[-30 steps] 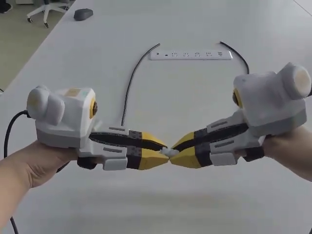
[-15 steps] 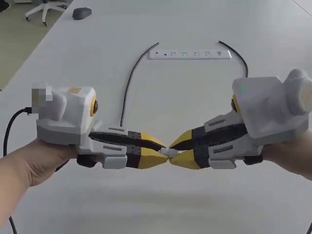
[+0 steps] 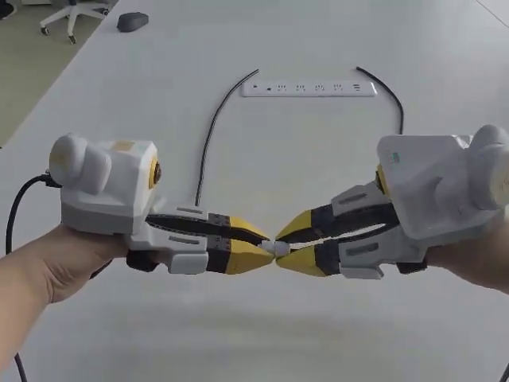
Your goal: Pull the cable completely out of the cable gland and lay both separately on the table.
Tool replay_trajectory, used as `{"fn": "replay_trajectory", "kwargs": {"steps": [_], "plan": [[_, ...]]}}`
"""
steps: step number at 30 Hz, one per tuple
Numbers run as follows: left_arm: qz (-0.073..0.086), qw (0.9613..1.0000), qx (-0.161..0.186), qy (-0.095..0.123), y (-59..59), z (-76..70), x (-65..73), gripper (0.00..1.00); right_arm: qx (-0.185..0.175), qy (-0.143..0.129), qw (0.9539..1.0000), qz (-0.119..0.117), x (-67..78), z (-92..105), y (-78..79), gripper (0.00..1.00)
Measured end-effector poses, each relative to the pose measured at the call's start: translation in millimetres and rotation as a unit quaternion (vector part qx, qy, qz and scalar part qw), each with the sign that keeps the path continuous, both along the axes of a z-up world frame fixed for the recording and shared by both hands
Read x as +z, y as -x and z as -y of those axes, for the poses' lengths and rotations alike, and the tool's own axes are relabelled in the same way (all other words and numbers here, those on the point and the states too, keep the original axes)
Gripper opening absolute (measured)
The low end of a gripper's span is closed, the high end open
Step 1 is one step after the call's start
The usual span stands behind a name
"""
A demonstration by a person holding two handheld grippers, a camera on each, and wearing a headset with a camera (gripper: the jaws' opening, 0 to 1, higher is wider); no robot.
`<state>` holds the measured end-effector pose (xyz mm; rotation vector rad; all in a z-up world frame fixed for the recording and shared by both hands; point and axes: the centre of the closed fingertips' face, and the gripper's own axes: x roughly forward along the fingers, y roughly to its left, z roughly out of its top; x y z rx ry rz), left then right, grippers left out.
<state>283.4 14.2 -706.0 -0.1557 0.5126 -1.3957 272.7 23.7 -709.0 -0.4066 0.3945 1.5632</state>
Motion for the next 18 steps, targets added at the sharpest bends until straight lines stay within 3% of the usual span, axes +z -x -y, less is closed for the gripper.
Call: {"fn": "replay_trajectory", "kwargs": {"steps": [3,6,9,11,14,15,18], "plan": [[0.004,1.0,0.0,0.0,-0.2,0.1,0.2,0.14,-0.009,-0.003,0.9999,-0.013,0.9,0.0,-2.5,0.08],[0.008,1.0,0.0,-0.001,-0.2,-0.4,0.8,0.14,-0.023,-0.017,0.9982,-0.053,5.0,0.3,-0.7,0.09],[0.011,0.9999,0.0,-0.001,-0.3,-1.1,1.1,0.14,-0.052,-0.024,0.9903,-0.127,5.4,3.7,-3.5,0.17],[0.015,0.9999,0.0,0.0,-0.2,-1.1,1.8,0.14,-0.061,-0.035,0.9877,-0.139,7.4,4.7,-7.1,0.14],[0.031,0.9995,-0.004,0.001,1.1,0.2,4.5,0.14,-0.079,-0.072,0.9701,-0.218,16.8,2.7,-7.4,0.15],[0.041,0.9991,-0.008,0.0,1.7,0.8,5.4,0.14,-0.077,-0.079,0.9667,-0.231,19.4,2.5,-6.3,0.15],[0.043,0.999,-0.009,0.002,1.6,1.1,7.1,0.14,-0.089,-0.072,0.9654,-0.234,16.7,4.5,-12.6,0.1]]}}
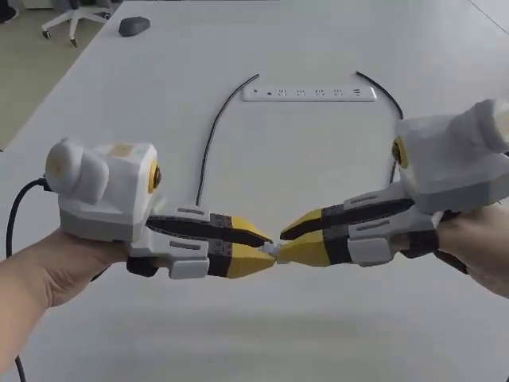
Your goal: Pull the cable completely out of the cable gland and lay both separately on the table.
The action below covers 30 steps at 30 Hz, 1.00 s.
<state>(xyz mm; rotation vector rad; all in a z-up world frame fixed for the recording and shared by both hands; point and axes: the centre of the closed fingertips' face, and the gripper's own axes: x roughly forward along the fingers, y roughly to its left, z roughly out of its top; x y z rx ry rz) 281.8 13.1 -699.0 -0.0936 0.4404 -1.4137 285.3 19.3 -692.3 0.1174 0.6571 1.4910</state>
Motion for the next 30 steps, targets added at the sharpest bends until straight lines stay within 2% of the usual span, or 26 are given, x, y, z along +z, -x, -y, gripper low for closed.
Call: {"fn": "replay_trajectory", "kwargs": {"steps": [1,4,10,16,18,19,20,24,27,30], "plan": [[0.002,1.0,0.001,0.001,-0.7,-0.2,1.0,0.14,-0.002,-0.001,1.0,0.001,-0.2,0.1,-0.9,0.1],[0.004,1.0,0.002,0.001,-1.0,-0.5,2.7,0.14,-0.002,0.004,0.9996,-0.028,-4.1,-0.7,1.3,0.11],[0.009,1.0,0.002,0.0,-0.7,-0.9,3.6,0.14,0.003,0.002,0.9985,-0.055,-4.8,-3.4,6.1,0.11],[0.014,0.9999,0.002,-0.002,-1.7,-1.4,3.7,0.14,0.001,0.005,0.9972,-0.074,-6.1,-4.6,8.8,0.09],[0.013,0.9999,0.003,-0.001,-1.8,-1.5,4.8,0.14,0.001,0.003,0.9976,-0.069,-4.5,-4.2,8.9,0.09],[0.014,0.9999,0.002,-0.001,-2.0,-1.5,4.9,0.14,0.001,0.004,0.9978,-0.066,-4.0,-4.2,9.3,0.09],[0.013,0.9999,0.002,-0.001,-2.0,-1.4,4.8,0.14,0.005,0.007,0.9987,-0.05,-4.0,-3.9,9.7,0.09],[0.012,0.9999,0.001,-0.002,-2.1,-0.7,4.7,0.14,0.014,0.012,0.9997,-0.017,-3.2,-3.3,10.6,0.08],[0.01,1.0,0.001,-0.001,-3.0,-0.4,5.0,0.14,0.024,0.015,0.9991,0.03,-2.6,-2.4,9.8,0.08],[0.006,1.0,0.0,-0.003,-3.0,0.0,4.4,0.14,0.038,0.024,0.9958,0.08,-3.5,-2.5,11.3,0.08]]}}
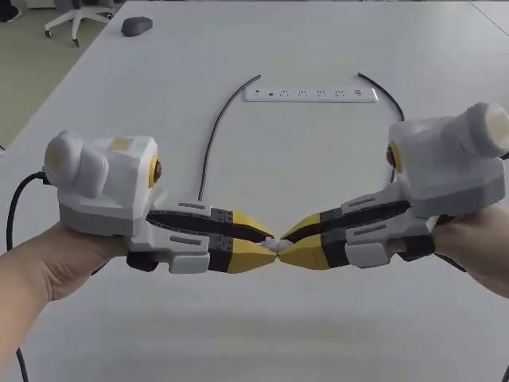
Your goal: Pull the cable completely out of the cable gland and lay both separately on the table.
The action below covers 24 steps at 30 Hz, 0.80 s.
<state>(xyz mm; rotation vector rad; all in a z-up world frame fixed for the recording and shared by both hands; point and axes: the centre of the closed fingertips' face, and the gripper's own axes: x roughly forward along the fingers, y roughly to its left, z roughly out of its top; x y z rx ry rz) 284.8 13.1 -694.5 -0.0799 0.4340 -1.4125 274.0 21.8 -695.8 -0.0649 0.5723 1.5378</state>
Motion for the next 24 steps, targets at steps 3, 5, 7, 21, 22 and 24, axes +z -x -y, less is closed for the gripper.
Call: {"fn": "replay_trajectory", "kwargs": {"steps": [3,5,7,21,22,24], "plan": [[-0.004,1.0,0.001,-0.002,-0.1,0.0,-0.8,0.14,0.007,0.006,0.9992,0.038,-0.3,-0.3,0.4,0.08],[-0.004,1.0,0.002,-0.001,-0.8,-0.2,-0.6,0.14,0.01,0.007,0.9979,0.064,0.0,0.1,-0.1,0.07],[-0.009,0.9999,0.004,-0.004,-1.3,-1.0,-1.6,0.14,0.018,0.007,0.9947,0.101,1.6,-0.4,-1.4,0.07],[-0.01,0.9999,0.009,0.0,-2.8,0.5,-0.2,0.14,0.006,0.022,0.9915,0.128,-0.1,1.9,-4.5,0.08],[-0.008,0.9999,0.011,-0.003,-3.5,-0.2,-1.3,0.14,-0.005,0.031,0.9927,0.116,-0.9,5.1,-6.3,0.08],[-0.01,0.9999,0.012,-0.004,-3.8,-1.3,-2.0,0.14,-0.004,0.032,0.992,0.122,-0.9,8.1,-6.5,0.08]]}}
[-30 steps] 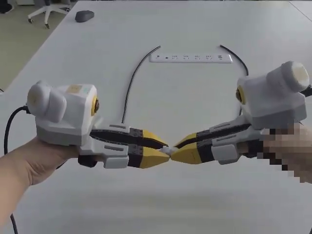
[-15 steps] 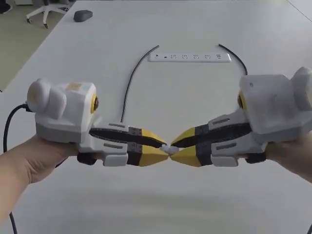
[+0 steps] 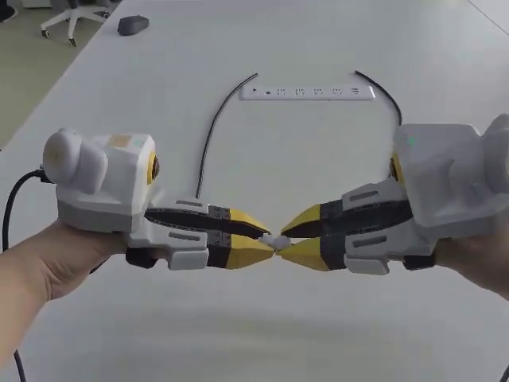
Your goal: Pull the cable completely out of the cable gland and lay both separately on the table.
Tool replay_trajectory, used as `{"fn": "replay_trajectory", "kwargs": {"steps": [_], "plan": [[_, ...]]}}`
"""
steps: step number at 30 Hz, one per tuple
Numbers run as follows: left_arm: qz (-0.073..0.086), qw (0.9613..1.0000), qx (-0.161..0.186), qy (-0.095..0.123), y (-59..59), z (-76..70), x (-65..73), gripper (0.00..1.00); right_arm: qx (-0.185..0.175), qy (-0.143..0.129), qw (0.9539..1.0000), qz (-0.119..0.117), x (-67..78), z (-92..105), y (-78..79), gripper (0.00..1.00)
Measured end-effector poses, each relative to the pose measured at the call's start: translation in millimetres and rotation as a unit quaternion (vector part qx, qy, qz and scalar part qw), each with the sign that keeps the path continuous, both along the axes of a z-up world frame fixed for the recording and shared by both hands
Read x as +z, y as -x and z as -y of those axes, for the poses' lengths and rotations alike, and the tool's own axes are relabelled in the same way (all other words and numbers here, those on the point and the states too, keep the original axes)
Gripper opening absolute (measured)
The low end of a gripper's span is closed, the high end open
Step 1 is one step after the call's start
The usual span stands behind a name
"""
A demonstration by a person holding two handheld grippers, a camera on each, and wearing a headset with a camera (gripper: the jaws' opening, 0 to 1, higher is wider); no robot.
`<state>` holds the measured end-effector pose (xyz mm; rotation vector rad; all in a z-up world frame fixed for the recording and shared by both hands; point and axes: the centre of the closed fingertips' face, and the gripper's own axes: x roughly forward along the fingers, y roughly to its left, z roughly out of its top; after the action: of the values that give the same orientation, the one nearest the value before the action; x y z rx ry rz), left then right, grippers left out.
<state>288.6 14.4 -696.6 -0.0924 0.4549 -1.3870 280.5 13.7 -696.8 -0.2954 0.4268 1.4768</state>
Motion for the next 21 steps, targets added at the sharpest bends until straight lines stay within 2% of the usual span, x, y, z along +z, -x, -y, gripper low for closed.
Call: {"fn": "replay_trajectory", "kwargs": {"steps": [4,7,9,14,16,21], "plan": [[0.002,1.0,0.005,-0.001,-1.7,-1.7,0.2,0.14,-0.005,0.031,0.9995,0.01,-11.8,8.5,0.8,0.05],[0.003,1.0,0.001,-0.003,-0.7,0.0,-0.5,0.14,-0.013,0.034,0.9992,0.013,-12.2,9.2,-0.6,0.03],[0.004,1.0,0.002,-0.002,-1.0,0.8,-0.3,0.14,-0.013,0.036,0.9988,0.031,-12.0,9.4,-1.4,0.01],[0.002,1.0,0.004,-0.003,-2.3,0.5,-0.6,0.14,-0.017,0.047,0.9974,0.052,-12.5,8.7,-1.0,0.0],[0.005,1.0,0.005,-0.005,-2.8,1.0,-0.9,0.14,-0.017,0.058,0.9957,0.07,-13.8,9.4,-1.7,0.0],[0.003,0.9999,0.003,-0.01,-1.3,2.8,-3.3,0.14,-0.018,0.066,0.9953,0.069,-16.5,11.4,-0.7,0.0]]}}
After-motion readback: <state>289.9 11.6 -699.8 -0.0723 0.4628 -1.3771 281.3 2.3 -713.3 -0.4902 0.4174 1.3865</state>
